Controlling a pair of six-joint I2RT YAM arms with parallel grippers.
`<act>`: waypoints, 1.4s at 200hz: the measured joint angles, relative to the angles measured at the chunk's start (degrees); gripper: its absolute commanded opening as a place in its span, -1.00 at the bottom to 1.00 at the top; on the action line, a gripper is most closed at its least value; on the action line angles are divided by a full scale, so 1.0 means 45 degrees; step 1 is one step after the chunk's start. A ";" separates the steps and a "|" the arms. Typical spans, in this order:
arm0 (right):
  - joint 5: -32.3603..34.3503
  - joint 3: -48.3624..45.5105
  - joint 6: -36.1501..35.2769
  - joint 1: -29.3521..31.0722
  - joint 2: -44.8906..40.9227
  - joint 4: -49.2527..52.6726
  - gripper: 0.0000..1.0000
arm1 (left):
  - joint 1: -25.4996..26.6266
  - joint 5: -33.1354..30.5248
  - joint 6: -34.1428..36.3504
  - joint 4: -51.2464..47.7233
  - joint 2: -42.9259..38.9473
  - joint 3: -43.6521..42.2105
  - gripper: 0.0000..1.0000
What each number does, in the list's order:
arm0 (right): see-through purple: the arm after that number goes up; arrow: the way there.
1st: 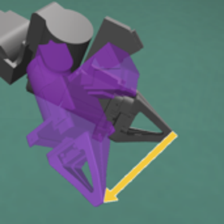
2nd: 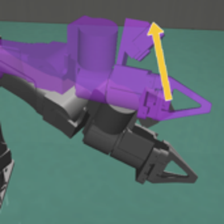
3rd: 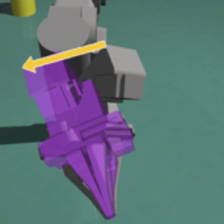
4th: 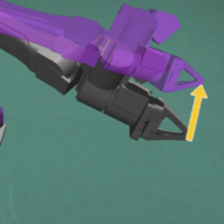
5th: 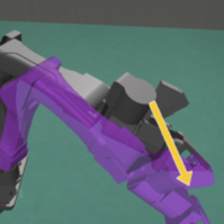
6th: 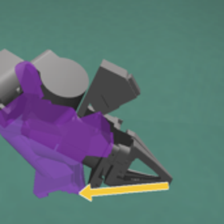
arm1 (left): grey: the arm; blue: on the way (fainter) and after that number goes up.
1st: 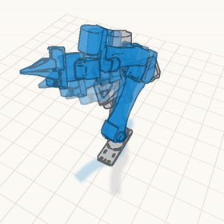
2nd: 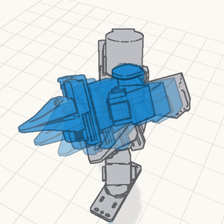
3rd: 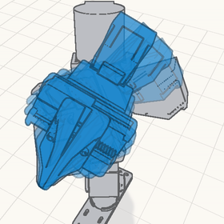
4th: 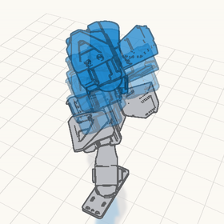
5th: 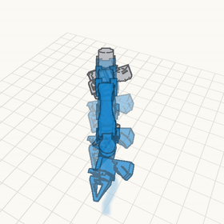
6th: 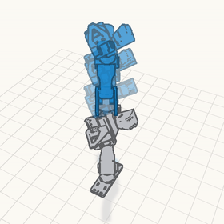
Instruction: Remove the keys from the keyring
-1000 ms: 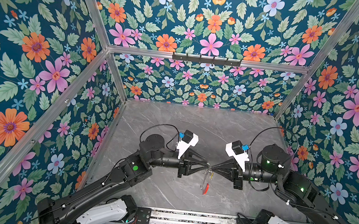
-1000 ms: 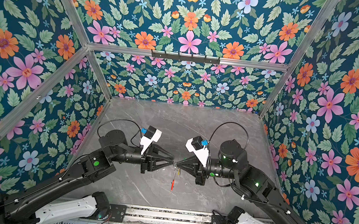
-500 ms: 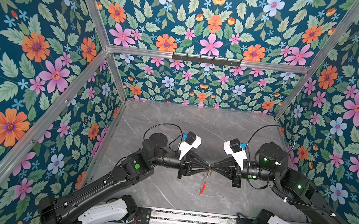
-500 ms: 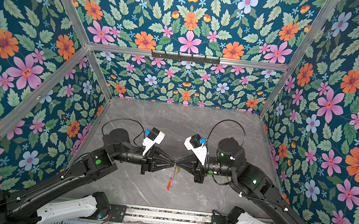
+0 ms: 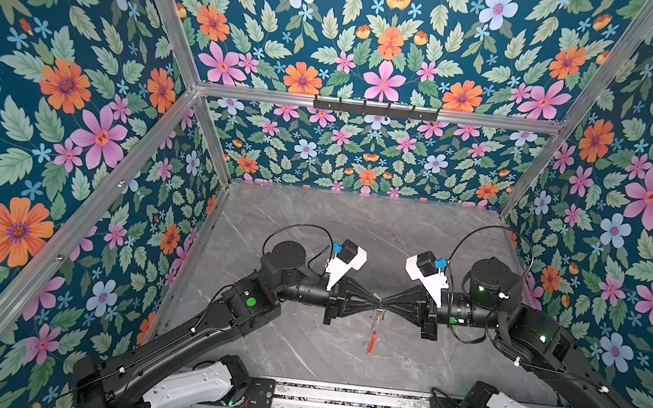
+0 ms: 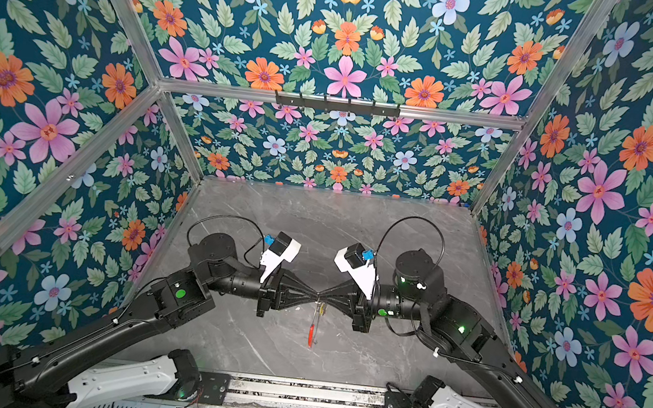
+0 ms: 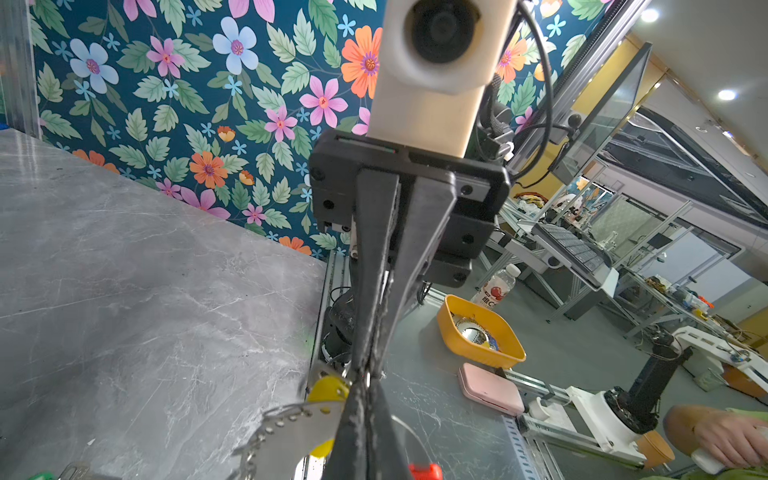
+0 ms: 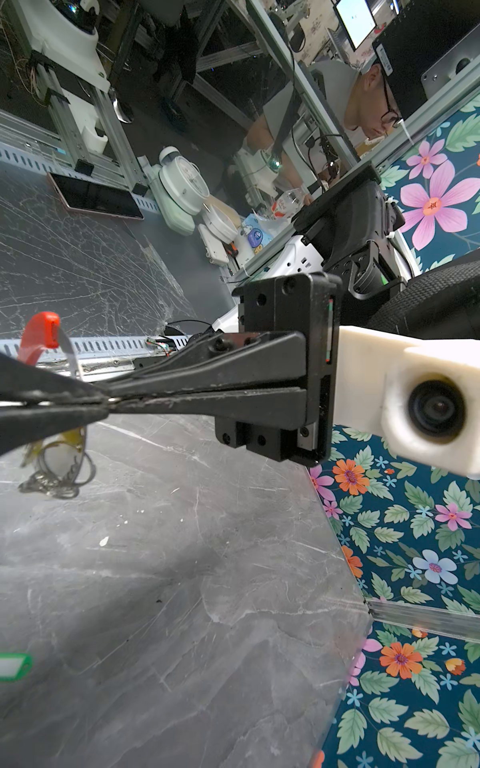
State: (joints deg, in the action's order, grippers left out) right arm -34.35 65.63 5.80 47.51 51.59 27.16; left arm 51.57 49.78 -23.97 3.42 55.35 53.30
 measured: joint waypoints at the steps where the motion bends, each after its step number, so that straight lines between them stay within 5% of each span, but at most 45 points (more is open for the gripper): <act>1: 0.0005 0.0000 0.0000 -0.0005 0.0000 0.0000 -1.00 | 0.0000 0.0000 0.0000 0.0000 0.0000 -0.0005 -1.00; 19: 0.0000 0.0010 0.0053 -0.0015 0.0029 0.0000 -1.00 | 0.0000 -0.0024 -0.0049 0.0117 0.0000 -0.0068 -1.00; 53: 0.0238 0.0024 0.0282 -0.0010 -0.0141 -0.0248 -0.27 | 0.0015 -0.0248 -0.0092 0.0554 -0.0243 -0.0296 -1.00; 92: 0.1229 -0.0806 0.0389 -0.0010 -0.1350 -0.1651 0.10 | 0.0024 -0.0869 -0.0165 0.1297 -0.0729 -0.0738 -1.00; 146: 0.1977 -0.3191 0.0675 -0.0010 -0.2526 -0.3662 0.20 | 0.0024 -0.1375 -0.0389 0.2161 -0.0962 -0.1044 -1.00; 240: 0.0403 -0.3701 0.0724 -0.0010 -0.1841 -0.4935 0.21 | 0.0024 -0.1093 -0.0850 0.2939 -0.1005 -0.1365 -1.00; 280: 0.0063 -0.3740 0.0792 -0.0010 -0.1671 -0.5027 -0.02 | 0.0024 -0.1039 -0.0962 0.3298 -0.1015 -0.1501 -1.00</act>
State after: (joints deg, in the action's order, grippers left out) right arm -34.06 48.80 9.37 47.46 44.07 4.54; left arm 51.68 45.10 -28.29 18.26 50.78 46.54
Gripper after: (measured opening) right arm 0.527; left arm 0.050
